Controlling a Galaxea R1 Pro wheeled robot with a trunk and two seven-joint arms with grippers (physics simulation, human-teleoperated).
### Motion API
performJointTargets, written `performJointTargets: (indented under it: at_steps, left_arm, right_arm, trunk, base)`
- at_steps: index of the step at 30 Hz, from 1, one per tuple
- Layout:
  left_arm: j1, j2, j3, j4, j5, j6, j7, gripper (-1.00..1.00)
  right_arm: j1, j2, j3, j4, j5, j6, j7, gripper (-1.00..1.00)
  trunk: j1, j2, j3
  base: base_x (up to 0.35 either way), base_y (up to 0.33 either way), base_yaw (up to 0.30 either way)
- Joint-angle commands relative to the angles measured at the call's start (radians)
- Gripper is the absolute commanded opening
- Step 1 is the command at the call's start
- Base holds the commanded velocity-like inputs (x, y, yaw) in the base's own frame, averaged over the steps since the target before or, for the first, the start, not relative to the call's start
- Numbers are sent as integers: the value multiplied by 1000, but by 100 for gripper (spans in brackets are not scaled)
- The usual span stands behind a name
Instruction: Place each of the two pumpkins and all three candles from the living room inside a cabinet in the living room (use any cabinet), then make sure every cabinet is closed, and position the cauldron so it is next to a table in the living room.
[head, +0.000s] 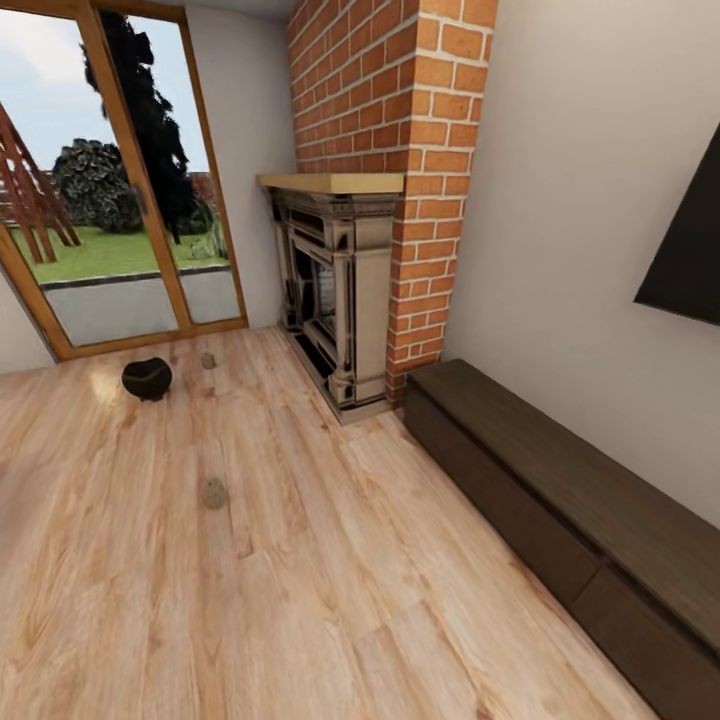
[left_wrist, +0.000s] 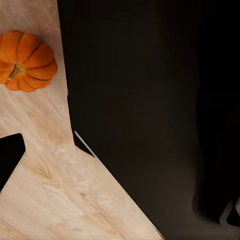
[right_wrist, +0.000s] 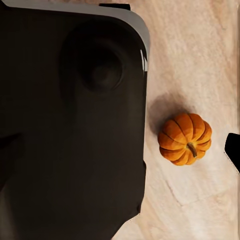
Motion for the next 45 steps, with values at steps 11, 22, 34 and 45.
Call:
performJointTargets:
  at_steps: [11, 22, 34, 45]
  left_arm:
    - [0, 0, 0, 0, 0, 0, 0, 100]
    - [0, 0, 0, 0, 0, 0, 0, 100]
    - [0, 0, 0, 0, 0, 0, 0, 100]
    - [0, 0, 1, 0, 0, 0, 0, 100]
  right_arm:
    - [0, 1, -5, -3, -1, -1, -2, 100]
    - [-1, 3, -8, -16, -8, -1, -2, 100]
    - [-1, 3, 0, -17, 0, 2, -4, 100]
    - [-1, 2, 0, -17, 0, 4, -2, 100]
  trunk:
    - [0, 0, 0]
    - [0, 0, 0]
    - [0, 0, -6]
    - [0, 0, -14]
  base:
    - [330, 0, 0]
    - [330, 0, 0]
    - [330, 13, 0]
    - [315, 126, -76]
